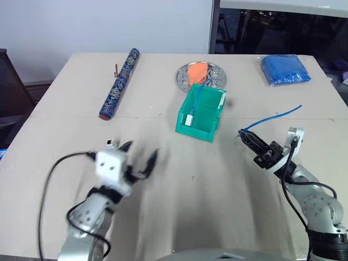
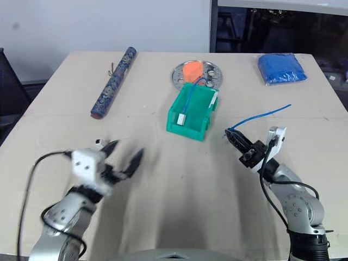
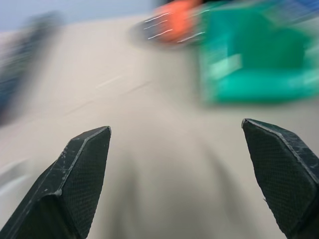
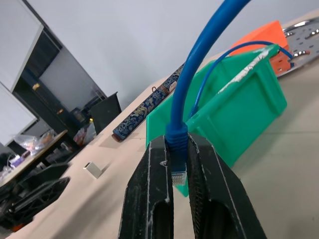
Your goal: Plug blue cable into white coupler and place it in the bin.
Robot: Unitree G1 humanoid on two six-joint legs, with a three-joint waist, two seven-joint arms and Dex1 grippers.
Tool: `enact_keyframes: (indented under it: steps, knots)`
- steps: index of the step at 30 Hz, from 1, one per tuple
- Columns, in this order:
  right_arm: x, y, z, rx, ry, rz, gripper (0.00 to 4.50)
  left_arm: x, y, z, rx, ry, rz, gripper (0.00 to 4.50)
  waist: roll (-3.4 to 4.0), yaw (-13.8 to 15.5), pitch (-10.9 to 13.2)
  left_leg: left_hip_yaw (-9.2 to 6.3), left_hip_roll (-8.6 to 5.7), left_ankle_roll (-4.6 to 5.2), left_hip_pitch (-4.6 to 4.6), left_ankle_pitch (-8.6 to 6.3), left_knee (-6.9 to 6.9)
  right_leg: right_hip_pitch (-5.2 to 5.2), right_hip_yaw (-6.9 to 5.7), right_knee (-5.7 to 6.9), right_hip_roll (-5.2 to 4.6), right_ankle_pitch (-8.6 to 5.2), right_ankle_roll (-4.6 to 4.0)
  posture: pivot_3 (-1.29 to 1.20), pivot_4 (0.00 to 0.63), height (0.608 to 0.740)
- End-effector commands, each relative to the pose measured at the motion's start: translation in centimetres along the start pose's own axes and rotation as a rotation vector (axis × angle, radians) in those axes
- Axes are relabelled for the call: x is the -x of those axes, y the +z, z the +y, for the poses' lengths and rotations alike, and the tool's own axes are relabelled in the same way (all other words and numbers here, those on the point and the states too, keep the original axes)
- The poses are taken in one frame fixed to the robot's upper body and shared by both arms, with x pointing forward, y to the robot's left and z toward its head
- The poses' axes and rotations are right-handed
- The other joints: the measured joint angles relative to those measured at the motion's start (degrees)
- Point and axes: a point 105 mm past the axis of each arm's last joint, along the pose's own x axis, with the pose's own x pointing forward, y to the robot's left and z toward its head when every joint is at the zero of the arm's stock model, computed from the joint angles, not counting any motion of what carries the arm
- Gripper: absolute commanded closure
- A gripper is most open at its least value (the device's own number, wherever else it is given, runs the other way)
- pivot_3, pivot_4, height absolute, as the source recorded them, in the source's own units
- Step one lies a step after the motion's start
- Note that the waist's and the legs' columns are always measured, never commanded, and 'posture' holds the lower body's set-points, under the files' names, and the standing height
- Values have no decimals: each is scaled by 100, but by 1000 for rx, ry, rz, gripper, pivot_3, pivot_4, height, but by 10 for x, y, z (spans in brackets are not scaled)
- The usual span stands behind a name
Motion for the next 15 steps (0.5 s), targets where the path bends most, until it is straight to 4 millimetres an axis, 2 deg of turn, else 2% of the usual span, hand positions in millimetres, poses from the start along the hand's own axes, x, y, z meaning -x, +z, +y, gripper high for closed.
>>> enact_keyframes:
  steps: [1, 6, 8, 11, 15]
  knots:
    - [-1, 6, 3, 34, 21, -14, 4500, 2, -24, 38, 8, 182, 59, 196, -1, 18, 0, 0, 0, -1, 0, 1, 4, 6, -13, -1, 2, 0, 0, 0, 150, 740]
    - [-6, -1, 7, 31, 24, -12, 4500, -16, -44, 52, 33, 145, 103, 196, -2, -10, -1, -4, 0, -3, 1, 3, 12, 10, -19, 11, 6, 0, 0, 0, 150, 740]
    - [-8, -2, 8, 31, 22, -20, 4500, -29, -48, 56, 27, 131, 113, 196, -2, -37, -1, -4, 0, -6, 2, 4, 12, 7, -19, 13, 6, 1, -1, 0, 150, 740]
    - [-11, -3, 8, 31, 19, -30, 4500, -44, -49, 60, 28, 117, 110, 196, -2, -50, -2, -7, 0, -9, 3, 6, 10, 5, -19, 18, 6, 2, -2, 0, 150, 740]
    - [-12, -5, 8, 36, 13, -32, 4500, -67, -46, 54, 36, 50, 91, 196, 0, -36, -3, -11, -2, -21, 3, 12, 6, 2, -18, 18, 3, 2, -2, 0, 150, 740]
